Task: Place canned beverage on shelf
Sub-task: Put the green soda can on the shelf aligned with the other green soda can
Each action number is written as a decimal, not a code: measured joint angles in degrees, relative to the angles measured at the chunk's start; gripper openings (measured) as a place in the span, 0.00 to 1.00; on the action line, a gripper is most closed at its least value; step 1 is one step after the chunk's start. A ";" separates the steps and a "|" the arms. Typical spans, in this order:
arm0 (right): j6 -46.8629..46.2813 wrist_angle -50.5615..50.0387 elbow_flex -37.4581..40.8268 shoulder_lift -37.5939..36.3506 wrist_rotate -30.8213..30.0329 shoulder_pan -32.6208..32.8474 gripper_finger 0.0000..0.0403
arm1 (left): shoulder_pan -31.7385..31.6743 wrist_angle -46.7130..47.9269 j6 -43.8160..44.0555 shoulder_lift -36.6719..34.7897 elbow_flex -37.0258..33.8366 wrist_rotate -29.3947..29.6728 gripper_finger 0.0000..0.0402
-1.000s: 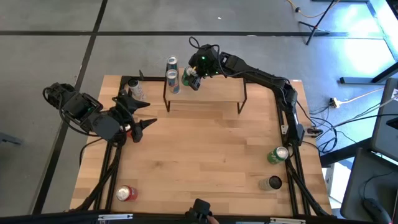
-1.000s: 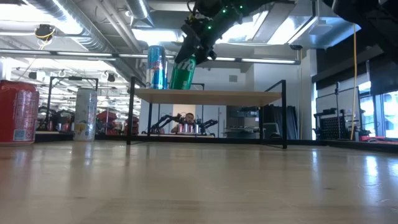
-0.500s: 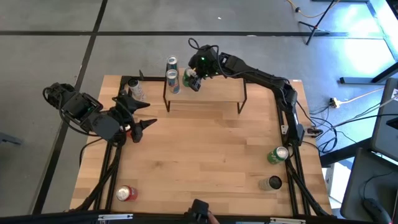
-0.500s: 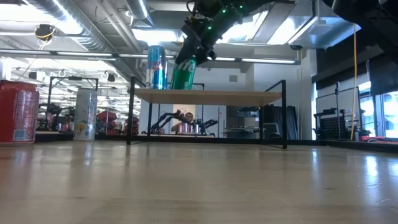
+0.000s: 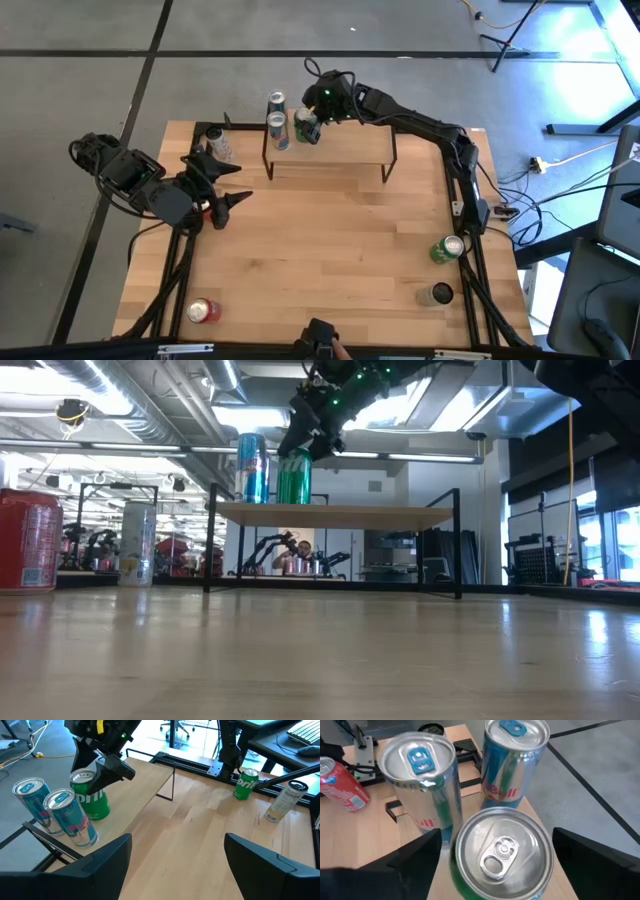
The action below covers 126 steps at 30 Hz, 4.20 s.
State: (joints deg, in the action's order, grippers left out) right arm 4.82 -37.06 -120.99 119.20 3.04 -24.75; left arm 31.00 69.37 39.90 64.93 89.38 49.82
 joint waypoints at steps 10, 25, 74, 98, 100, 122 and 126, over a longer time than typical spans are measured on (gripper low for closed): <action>0.61 0.40 0.02 0.00 -0.01 -0.03 0.89 | 0.00 0.02 0.00 0.00 0.00 0.00 0.76; 3.18 4.56 -0.23 -0.05 -0.45 0.01 0.78 | 0.02 0.04 -0.04 0.02 0.00 -1.38 0.76; -43.72 -53.06 44.30 -50.95 2.56 34.27 0.79 | -10.90 -1.42 -6.12 6.23 0.00 -6.91 0.76; -53.54 -52.17 66.72 -50.75 16.08 41.28 0.79 | -12.35 -1.32 -6.14 6.21 0.00 -7.32 0.76; -54.18 -50.91 68.20 -50.75 15.85 41.28 0.79 | -12.35 -1.31 -6.14 6.21 0.00 -7.32 0.76; -49.36 -46.56 72.13 -50.78 15.03 41.24 0.57 | -12.35 -1.24 -10.33 6.21 0.00 -9.25 0.76; -47.85 -43.94 67.87 -50.61 11.04 41.28 0.57 | -12.35 -0.05 -13.21 6.19 0.00 -16.11 0.76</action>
State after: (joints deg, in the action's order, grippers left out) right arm -43.03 -81.01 -53.12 68.59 14.08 16.53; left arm 18.65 69.31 26.69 71.11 89.38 33.72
